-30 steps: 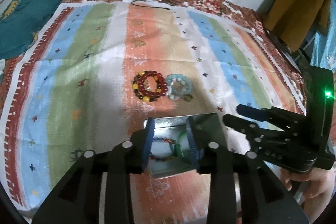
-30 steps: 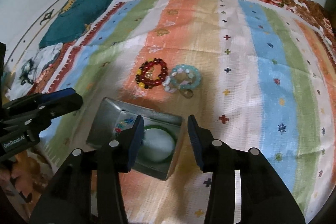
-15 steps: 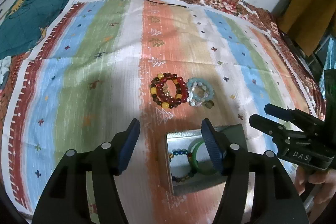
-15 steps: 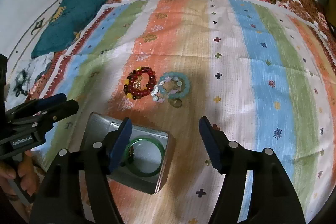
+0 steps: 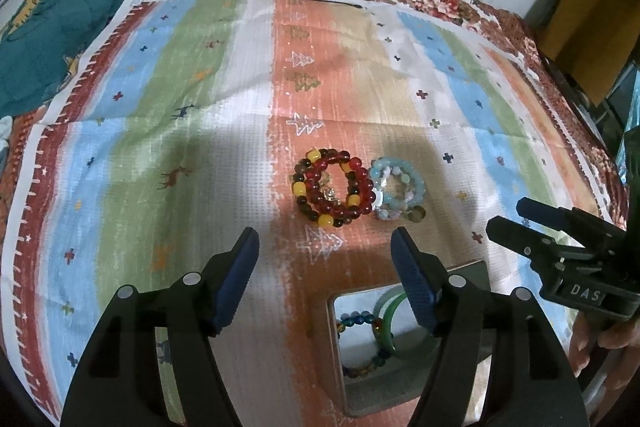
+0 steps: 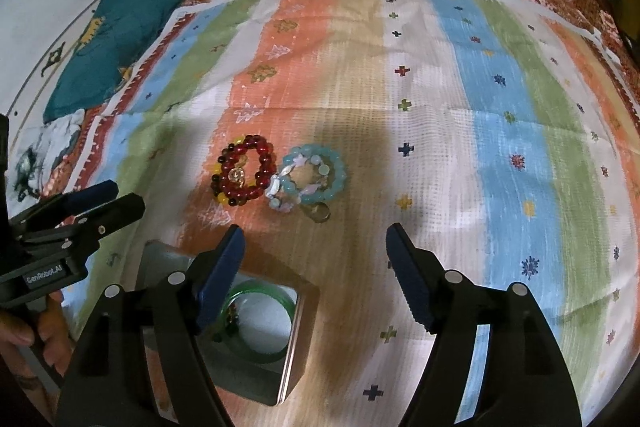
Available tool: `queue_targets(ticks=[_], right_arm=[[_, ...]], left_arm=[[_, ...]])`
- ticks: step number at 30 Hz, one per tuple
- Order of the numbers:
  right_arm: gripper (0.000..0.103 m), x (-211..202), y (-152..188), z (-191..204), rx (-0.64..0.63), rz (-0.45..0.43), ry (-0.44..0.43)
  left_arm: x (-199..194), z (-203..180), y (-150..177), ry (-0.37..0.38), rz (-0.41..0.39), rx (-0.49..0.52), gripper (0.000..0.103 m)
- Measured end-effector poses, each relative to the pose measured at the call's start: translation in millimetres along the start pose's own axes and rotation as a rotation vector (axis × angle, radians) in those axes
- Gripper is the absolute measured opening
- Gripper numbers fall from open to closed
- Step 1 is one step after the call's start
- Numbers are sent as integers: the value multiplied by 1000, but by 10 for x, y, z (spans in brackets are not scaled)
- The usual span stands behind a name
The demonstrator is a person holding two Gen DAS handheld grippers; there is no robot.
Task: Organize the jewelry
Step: 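Lower left tool onto the dark red bead bracelet and close on it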
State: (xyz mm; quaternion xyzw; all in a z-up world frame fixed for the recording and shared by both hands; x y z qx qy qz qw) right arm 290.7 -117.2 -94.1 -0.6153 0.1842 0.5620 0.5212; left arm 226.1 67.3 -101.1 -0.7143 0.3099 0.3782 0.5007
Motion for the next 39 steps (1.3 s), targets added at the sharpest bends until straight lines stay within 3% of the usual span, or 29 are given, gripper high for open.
queue_targets(ticks=[21,39], right_arm=[[73,387,-143,25,-47,54,21],[73,650,-267,12,-39,72,17]], left_arm=[[402,27,-178,-7,45,11,66],[753,85,-307,25,103,-2,50]])
Point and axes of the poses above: each gripper's, at about its wrist camera, not at the fingertips, and x roughly the way its jaws point, z to its left, y to its underside, the point moved 8 cm from there along x, roughly the way its jaws point
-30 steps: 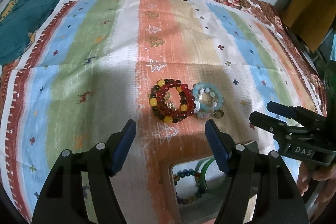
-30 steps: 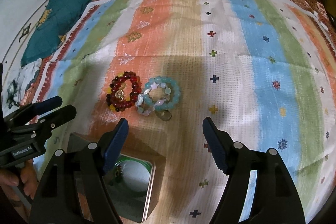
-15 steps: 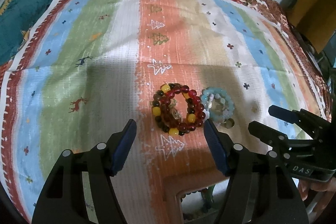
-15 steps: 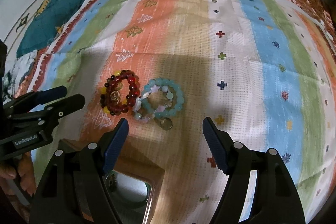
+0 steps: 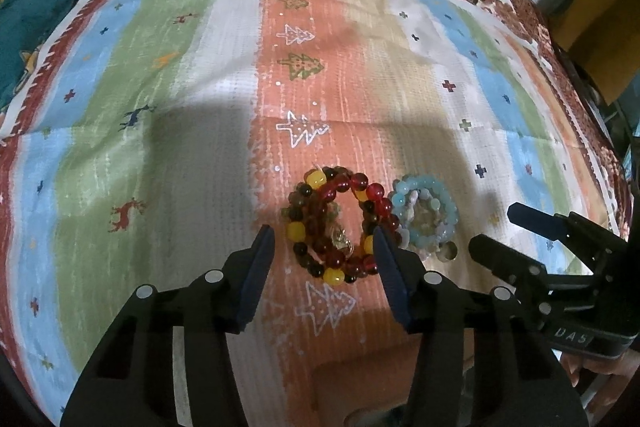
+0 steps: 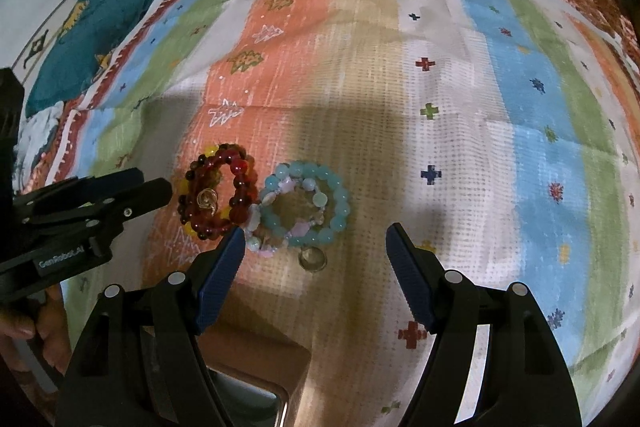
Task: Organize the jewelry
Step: 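Lower left tool onto the dark red bead bracelet and close on it, then close right tool on white bead bracelet while left tool lifts red bracelet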
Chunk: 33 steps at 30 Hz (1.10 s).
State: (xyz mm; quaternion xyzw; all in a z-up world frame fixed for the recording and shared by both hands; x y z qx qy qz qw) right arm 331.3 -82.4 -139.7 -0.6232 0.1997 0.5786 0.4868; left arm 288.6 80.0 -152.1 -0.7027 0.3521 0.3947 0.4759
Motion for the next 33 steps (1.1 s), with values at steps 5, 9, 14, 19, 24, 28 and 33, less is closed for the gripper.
queue_targets(ticks=[5,9,14,19,24,28,33], right_arm=[[73,66,10,38,-4,26,-19],[66,102,38,70,1,46,-36],[53,173,79,60,22,75,-49],[45,232,80,52,39,90,-63],[34,318,90,76,40,111,-66],[27,366,78,60,46,114,-67],[20,395,45,42,51,113,-73]], left_arm=[[74,-7,-59,5,11,3,49],[128,-25,-100,11,17,10,47],[201,-46,-130,16,27,18,44],[260,-70,-137,22,38,29,41],[324,-103,-127,23,51,54,40],[423,-91,-112,1,70,74,40],[464,-37,-134,-4,75,73,35]])
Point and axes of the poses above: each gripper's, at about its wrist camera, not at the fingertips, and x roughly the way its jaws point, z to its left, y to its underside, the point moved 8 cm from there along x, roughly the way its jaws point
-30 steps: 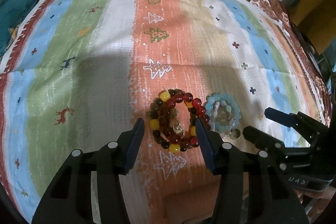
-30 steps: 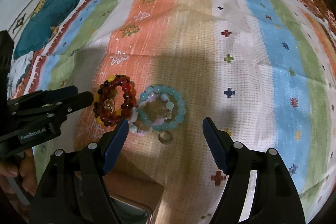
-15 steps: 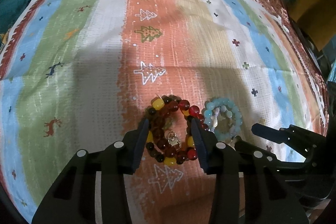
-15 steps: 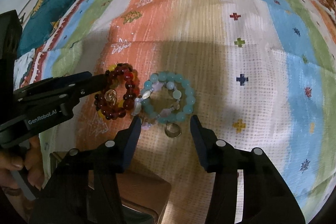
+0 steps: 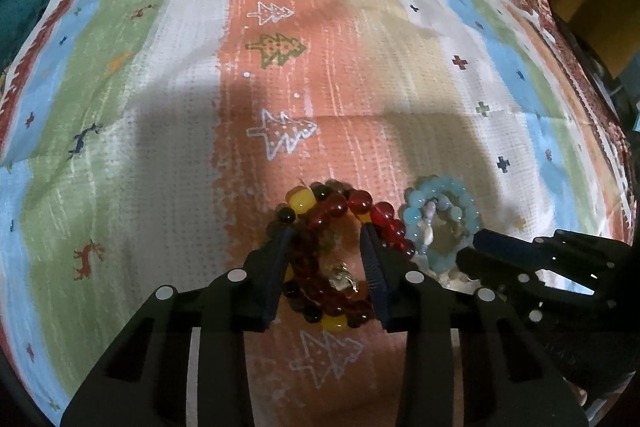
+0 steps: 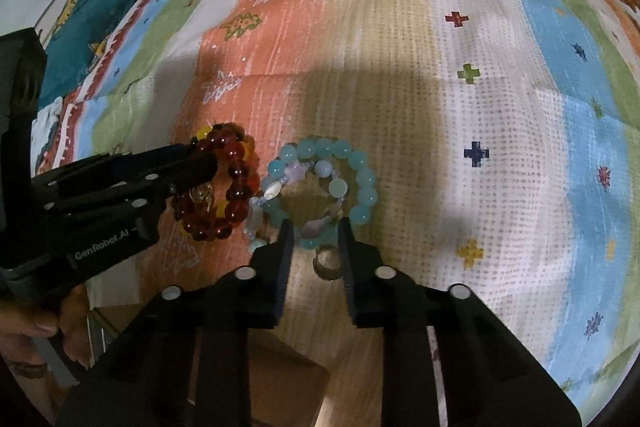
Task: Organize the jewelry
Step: 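Close right tool on white bead bracelet while left tool lifts red bracelet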
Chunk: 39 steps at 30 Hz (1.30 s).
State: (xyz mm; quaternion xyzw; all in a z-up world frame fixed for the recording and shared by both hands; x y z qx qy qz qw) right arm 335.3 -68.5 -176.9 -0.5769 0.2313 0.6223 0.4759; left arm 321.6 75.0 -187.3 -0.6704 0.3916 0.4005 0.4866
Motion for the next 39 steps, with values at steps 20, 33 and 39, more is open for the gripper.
queue_targets(ticks=[20,33,39], right_arm=[[11,-116,-26,-22,-22,-28,20],[11,-411,-35,90,-96,-97,70],[11,-541,-16,86,-97,-123,70]], left_arm=[[-38,65,46,-26,20,28,13],[-378,-87,77,14,-32,28,13],[-524,-188,102,28,-60,37,13]])
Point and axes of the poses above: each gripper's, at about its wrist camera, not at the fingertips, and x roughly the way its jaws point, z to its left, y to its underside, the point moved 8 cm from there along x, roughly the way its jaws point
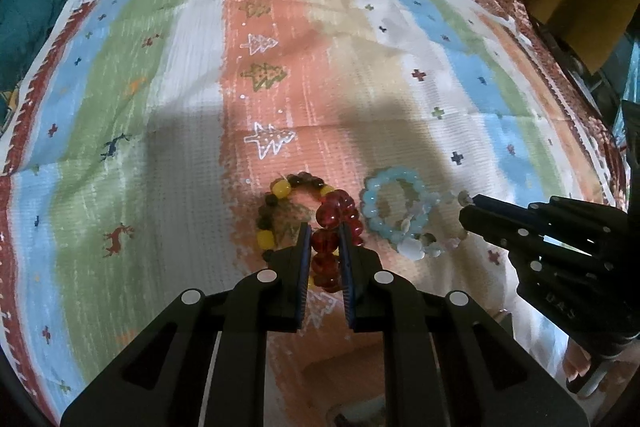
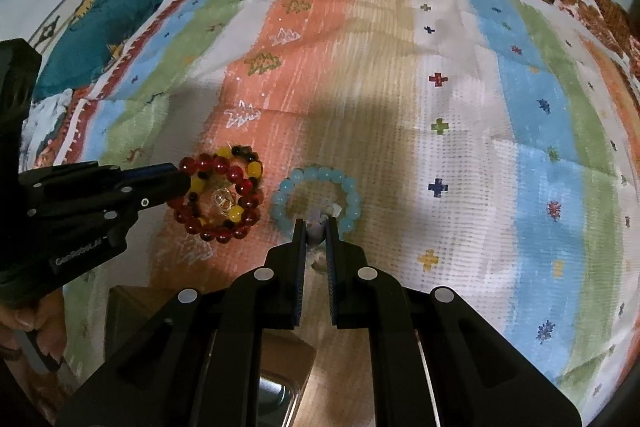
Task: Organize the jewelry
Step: 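Close right tool on white bead bracelet while left tool lifts red bracelet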
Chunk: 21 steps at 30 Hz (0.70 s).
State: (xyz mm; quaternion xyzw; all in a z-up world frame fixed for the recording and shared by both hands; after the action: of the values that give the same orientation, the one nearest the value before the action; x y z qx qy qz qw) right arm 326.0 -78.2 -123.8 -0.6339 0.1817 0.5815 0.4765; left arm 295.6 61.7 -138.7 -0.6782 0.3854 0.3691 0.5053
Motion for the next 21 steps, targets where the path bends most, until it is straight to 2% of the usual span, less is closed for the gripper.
queue_targets(ticks=[21], right_arm=[[11,-336,61,95,-14,-68,-4]], left_arm=[[-416,-86,29,-10,-74,1,13]])
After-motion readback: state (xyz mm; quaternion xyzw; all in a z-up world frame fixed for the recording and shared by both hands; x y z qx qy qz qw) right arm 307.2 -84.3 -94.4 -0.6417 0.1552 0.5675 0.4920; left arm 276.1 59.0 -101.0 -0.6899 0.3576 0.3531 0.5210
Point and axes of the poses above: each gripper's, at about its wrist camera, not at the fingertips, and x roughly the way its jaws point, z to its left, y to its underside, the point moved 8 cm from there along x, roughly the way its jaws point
